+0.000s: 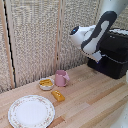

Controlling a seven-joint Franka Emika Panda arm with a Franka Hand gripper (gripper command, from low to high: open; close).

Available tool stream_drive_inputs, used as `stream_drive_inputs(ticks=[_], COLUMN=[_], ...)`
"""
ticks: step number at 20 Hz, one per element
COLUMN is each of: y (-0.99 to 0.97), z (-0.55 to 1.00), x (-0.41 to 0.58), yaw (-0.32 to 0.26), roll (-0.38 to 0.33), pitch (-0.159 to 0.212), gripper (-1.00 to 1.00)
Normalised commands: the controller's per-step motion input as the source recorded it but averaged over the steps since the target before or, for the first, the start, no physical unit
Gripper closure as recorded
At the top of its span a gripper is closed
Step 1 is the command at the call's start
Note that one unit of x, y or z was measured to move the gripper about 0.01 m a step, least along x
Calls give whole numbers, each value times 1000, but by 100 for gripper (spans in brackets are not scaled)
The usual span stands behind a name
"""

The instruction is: Carefully navigate your gripper to the air fryer's handle. Confidently seize the handle using your gripper. Gradually bring the handle toward yourself to access the air fryer.

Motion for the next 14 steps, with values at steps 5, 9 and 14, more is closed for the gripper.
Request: stream_drive_inputs(ticks=[5, 9, 14], y=[-602, -585, -539], z=[-161, -48, 1], x=[0, -7, -31], yaw=[212, 206, 206], roll=[-55, -65, -58], pitch=[0, 0, 9], gripper=[-100, -100, -100])
